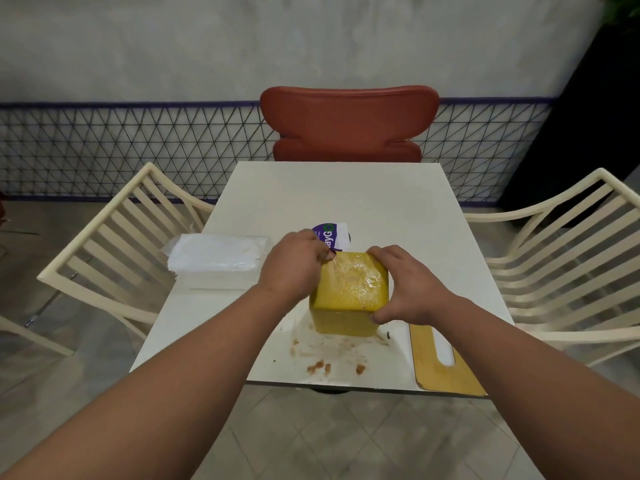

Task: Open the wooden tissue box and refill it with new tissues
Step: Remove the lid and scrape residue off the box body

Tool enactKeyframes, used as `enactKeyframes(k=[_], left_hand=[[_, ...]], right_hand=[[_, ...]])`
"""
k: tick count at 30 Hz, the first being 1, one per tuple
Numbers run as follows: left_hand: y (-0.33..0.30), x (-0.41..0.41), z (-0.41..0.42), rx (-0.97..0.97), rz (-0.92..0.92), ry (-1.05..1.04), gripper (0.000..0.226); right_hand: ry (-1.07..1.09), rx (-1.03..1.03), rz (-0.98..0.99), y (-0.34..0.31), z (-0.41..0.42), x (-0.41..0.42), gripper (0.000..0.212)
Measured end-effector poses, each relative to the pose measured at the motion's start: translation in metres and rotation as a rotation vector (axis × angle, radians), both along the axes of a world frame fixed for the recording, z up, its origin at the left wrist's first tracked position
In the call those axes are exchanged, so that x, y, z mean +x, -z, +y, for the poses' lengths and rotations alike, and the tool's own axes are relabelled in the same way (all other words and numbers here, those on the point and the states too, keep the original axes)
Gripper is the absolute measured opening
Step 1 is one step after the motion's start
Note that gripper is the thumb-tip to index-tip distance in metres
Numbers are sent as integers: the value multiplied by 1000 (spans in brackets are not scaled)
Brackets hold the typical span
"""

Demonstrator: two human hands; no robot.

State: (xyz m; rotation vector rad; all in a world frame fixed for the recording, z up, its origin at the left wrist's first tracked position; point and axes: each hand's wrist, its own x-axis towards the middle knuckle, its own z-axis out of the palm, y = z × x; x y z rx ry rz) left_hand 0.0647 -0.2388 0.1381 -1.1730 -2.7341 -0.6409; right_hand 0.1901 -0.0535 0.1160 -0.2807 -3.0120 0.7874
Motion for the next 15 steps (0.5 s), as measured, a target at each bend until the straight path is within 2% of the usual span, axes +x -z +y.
enactKeyframes(k=[7, 11, 15], left_hand=[[-9, 17, 38, -124, -5, 196, 25], [-15, 4, 24, -149, -41, 195, 23], [-10, -1, 10, -143, 0, 130, 24]], right_hand=[[2, 3, 5, 0, 1, 0, 116], [-4, 15, -11, -3, 0, -1, 117], [1, 4, -3, -2, 0, 0, 117]])
